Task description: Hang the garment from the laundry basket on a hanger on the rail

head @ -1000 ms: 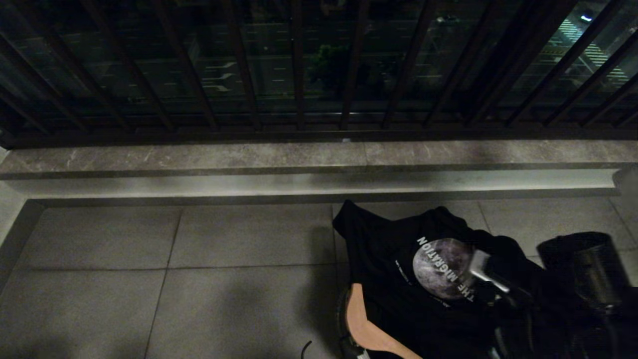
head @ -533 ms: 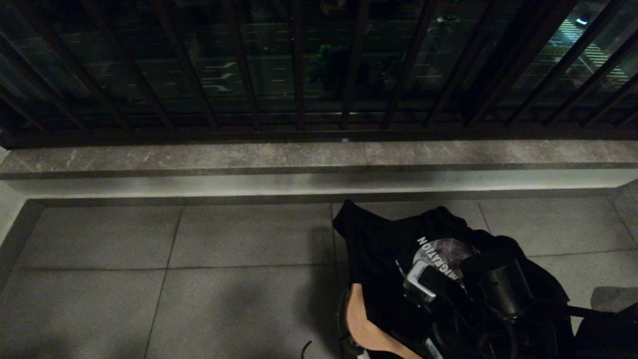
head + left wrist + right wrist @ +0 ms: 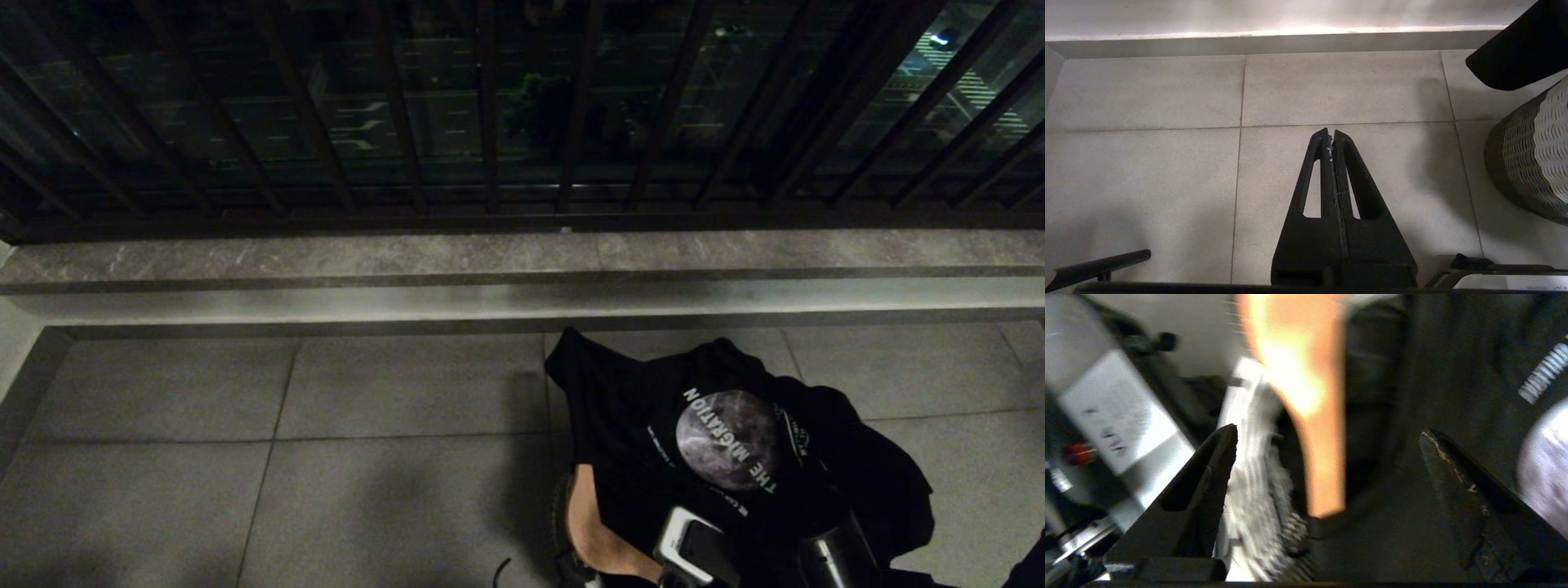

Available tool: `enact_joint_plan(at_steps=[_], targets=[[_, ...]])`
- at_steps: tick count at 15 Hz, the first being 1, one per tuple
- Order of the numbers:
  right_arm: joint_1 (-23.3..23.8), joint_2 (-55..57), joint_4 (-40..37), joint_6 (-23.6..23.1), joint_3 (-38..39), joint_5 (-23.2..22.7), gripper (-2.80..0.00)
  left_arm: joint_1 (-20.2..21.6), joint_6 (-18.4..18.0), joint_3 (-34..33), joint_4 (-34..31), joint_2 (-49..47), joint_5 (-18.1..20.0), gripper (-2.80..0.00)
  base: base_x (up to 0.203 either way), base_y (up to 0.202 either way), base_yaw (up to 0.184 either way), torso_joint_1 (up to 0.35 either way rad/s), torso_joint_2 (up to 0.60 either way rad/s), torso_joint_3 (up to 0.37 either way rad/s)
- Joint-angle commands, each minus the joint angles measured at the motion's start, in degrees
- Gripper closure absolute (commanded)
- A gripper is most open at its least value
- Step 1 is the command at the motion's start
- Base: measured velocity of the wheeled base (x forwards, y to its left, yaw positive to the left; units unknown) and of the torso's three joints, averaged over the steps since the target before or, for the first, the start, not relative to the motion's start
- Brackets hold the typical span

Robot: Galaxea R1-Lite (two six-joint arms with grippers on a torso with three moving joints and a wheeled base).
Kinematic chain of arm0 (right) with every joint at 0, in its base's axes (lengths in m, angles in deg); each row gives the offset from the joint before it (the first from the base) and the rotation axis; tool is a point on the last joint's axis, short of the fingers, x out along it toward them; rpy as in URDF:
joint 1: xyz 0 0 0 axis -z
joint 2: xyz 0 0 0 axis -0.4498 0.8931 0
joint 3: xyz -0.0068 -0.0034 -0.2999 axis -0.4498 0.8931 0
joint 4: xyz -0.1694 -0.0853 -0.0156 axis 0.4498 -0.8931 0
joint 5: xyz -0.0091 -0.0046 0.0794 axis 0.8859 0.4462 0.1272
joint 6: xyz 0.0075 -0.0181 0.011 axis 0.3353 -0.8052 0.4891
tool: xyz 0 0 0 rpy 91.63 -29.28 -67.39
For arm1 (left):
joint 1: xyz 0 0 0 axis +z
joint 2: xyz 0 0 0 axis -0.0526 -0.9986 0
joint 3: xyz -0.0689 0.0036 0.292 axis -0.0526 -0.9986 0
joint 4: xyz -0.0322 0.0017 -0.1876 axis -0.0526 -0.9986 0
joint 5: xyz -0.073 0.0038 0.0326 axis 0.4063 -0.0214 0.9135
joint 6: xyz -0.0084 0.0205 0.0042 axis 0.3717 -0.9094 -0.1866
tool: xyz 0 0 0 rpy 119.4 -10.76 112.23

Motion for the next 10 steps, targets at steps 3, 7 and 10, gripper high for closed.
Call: enact_joint_plan(at_steps=[3, 7, 10], targets=[[-2.36, 5.29, 2.81, -0.32, 0.05, 0.49, -2.80, 0.01, 0.02, -0.09, 0.02, -0.05, -0.01, 0.00, 0.000, 0.000, 0.000, 0.000, 0.00, 0.000], [-1.63, 9.88, 9.73, -2.05, -0.30, 0.47, -2.80, 0.01, 0.02, -0.09, 0.02, -0.05, -0.01, 0.00, 0.000, 0.000, 0.000, 0.000, 0.00, 0.000], [1.17, 13.75, 12.72, -3.18, -1.19, 0.19, -2.80, 0.01, 0.02, -0.09, 0.02, -0.05, -0.01, 0.00, 0.000, 0.000, 0.000, 0.000, 0.00, 0.000]])
